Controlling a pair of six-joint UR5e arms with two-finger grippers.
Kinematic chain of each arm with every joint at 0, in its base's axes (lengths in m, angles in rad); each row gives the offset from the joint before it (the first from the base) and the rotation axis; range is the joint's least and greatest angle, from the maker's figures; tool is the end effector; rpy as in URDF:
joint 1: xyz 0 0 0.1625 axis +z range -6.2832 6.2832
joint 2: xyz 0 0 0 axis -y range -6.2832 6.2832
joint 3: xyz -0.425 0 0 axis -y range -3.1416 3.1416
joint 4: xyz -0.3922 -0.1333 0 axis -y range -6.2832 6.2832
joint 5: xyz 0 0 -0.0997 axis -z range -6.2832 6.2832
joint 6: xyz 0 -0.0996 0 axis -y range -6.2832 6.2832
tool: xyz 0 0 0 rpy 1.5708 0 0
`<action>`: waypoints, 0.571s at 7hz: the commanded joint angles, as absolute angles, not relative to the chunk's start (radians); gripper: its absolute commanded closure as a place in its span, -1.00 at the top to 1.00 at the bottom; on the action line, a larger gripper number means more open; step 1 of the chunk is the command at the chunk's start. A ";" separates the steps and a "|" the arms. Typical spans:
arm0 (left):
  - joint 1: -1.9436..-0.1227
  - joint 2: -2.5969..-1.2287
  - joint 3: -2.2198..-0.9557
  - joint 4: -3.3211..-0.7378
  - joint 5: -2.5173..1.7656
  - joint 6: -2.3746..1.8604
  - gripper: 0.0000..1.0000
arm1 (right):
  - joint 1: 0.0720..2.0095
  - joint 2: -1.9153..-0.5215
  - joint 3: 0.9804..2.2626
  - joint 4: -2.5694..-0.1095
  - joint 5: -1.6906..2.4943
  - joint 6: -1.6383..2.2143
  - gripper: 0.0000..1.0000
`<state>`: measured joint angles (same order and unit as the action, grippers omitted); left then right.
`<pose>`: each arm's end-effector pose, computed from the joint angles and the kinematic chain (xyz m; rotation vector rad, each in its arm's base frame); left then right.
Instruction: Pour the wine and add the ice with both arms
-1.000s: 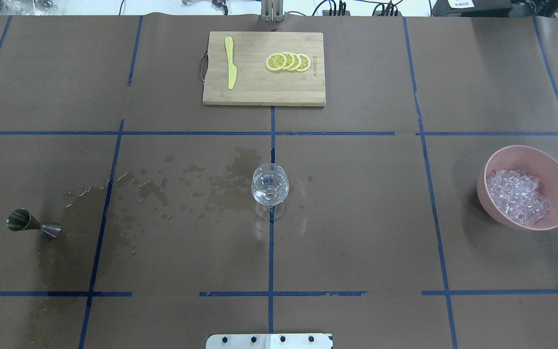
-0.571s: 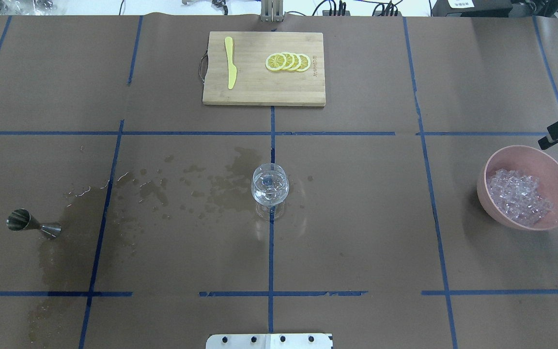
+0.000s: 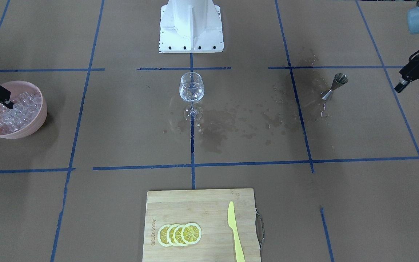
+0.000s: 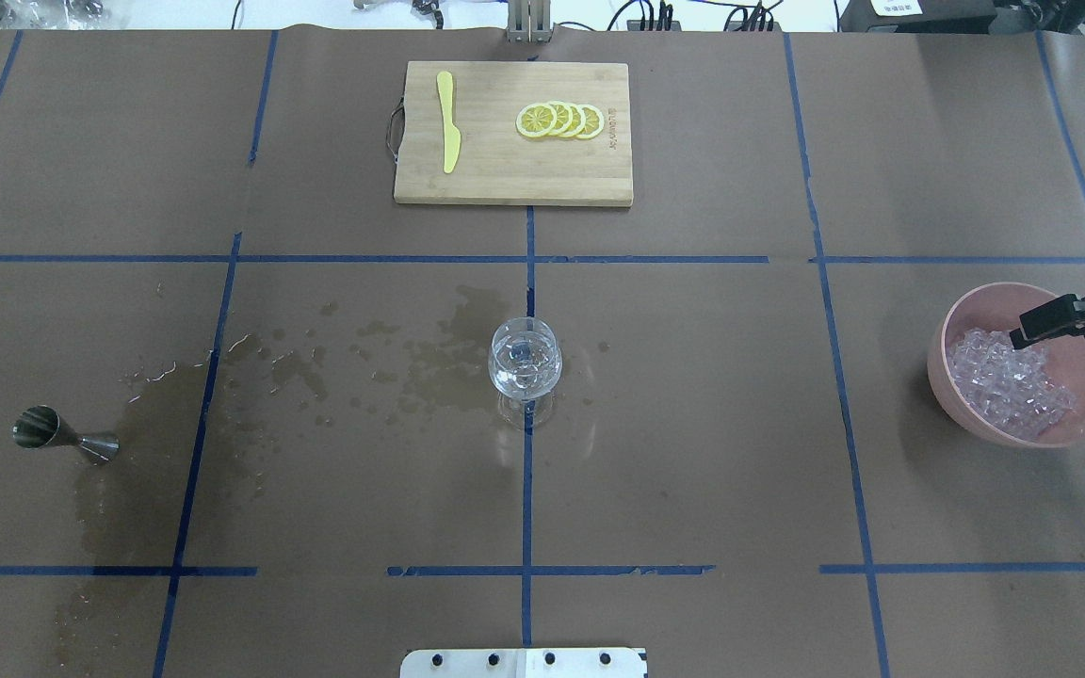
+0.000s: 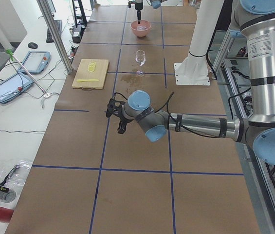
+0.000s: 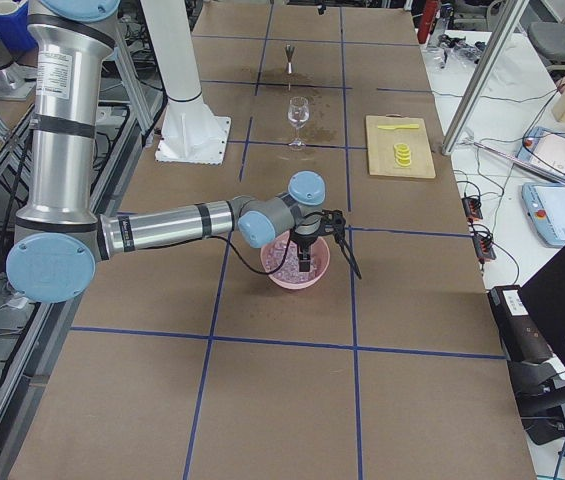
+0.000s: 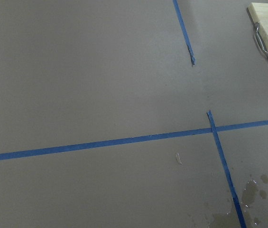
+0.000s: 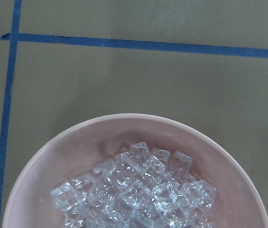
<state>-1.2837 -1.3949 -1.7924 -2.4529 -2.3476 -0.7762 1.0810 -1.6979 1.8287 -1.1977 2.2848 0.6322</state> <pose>0.0620 -0.4343 0.5258 0.3911 1.0594 -0.0760 -0.1557 -0.4367 0.5507 0.0365 -0.8469 -0.0461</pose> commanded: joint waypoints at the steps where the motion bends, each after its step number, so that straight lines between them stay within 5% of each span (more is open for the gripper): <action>1: -1.267 -1.393 -1.790 -2.482 -2.347 -0.839 1.00 | 1.033 -1.680 1.825 -1.186 2.252 0.806 0.96; 4: -1.267 -1.394 -1.795 -2.484 -2.345 -0.839 1.00 | 1.000 -1.693 1.827 -1.180 2.221 0.844 0.70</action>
<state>-1.2675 -1.3932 -1.7931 -2.4829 -2.3466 -0.8383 1.0049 -1.6847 1.8242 -1.1850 2.2274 0.8363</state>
